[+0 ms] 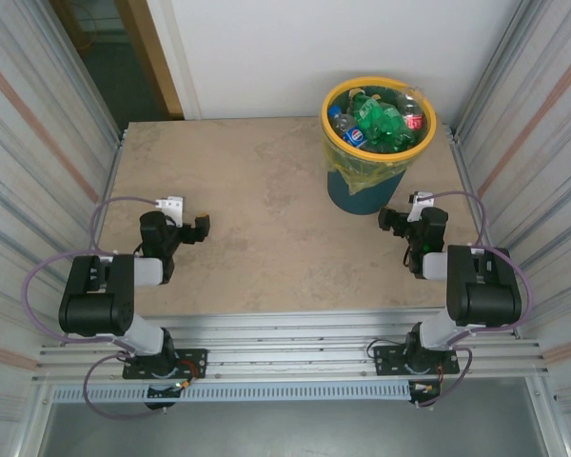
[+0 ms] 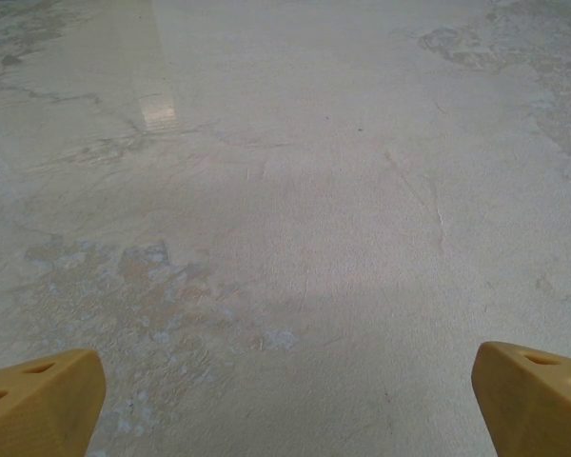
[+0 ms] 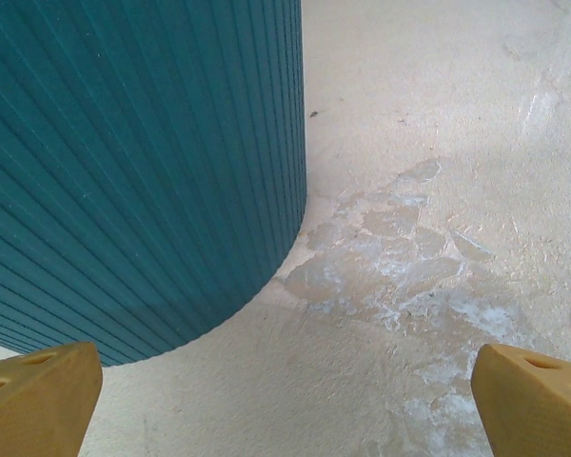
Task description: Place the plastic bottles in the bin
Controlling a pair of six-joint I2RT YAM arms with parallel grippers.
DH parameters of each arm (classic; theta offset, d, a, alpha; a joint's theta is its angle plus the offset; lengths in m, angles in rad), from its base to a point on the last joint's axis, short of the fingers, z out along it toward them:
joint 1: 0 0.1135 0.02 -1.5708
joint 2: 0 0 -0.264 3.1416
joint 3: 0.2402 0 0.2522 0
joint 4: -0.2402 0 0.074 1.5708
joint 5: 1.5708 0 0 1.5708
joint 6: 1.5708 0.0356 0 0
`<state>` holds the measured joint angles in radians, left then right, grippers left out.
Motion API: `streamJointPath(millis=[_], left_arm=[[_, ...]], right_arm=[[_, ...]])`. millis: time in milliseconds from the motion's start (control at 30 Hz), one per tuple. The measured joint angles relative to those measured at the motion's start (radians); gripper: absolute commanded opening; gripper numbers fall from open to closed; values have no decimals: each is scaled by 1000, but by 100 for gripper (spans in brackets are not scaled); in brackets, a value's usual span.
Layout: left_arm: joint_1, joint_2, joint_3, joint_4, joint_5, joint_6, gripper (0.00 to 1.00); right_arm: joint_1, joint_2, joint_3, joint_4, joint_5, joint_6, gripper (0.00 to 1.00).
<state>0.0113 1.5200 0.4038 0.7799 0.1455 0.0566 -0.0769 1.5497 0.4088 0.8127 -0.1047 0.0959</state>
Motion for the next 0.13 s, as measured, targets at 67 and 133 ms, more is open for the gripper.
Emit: streamJointPath(millis=[67, 133], left_arm=[[0, 0, 0, 0, 0, 0, 99], [0, 0, 0, 0, 0, 0, 99]], right_arm=[[0, 0, 0, 0, 0, 0, 98], [0, 0, 0, 0, 0, 0, 98]])
